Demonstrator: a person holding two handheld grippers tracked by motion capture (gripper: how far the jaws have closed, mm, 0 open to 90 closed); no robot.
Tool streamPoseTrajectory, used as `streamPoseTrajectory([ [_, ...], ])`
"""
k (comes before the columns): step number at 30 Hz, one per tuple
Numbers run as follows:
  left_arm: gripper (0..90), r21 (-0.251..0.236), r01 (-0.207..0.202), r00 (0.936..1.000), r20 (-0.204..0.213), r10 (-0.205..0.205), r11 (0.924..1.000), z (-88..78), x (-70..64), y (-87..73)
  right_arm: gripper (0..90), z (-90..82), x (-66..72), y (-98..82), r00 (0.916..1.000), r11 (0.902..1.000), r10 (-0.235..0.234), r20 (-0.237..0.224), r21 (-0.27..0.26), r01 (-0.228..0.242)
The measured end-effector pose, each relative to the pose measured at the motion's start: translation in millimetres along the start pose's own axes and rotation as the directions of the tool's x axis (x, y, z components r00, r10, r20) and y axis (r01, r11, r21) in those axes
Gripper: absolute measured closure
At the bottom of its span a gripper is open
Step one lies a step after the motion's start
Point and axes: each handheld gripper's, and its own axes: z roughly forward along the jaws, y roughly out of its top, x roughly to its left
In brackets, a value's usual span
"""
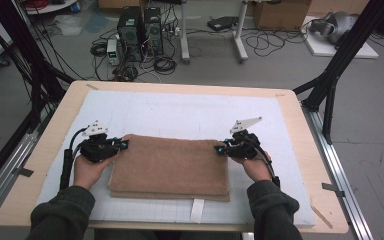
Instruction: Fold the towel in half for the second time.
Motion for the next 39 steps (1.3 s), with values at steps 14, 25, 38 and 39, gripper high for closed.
streamPoseTrajectory([
  [14,57.3,-0.039,0.048,0.9899,-0.132,-0.053,0.9981,23.7,31.2,54.2,54.2,0.4,-47.7,56.3,0.9868,0.9975,0.051,0.154,-0.055,-0.043],
  [25,49.0,-0.029,0.029,0.9980,-0.054,-0.031,0.9992,1.5,23.9,21.0,39.8,-0.1,-31.7,36.8,0.9892,0.9922,0.103,0.105,-0.081,-0.094],
  [38,35.7,-0.013,-0.011,0.9998,-0.015,0.011,0.9999,-6.8,6.4,6.1,23.9,6.1,-13.6,29.2,0.9909,0.9905,0.110,0.077,-0.091,-0.103],
  [39,34.2,-0.013,-0.009,0.9999,-0.012,0.009,0.9999,-7.1,6.5,5.2,22.5,6.9,-12.6,28.8,0.9903,0.9903,0.115,0.077,-0.088,-0.108],
])
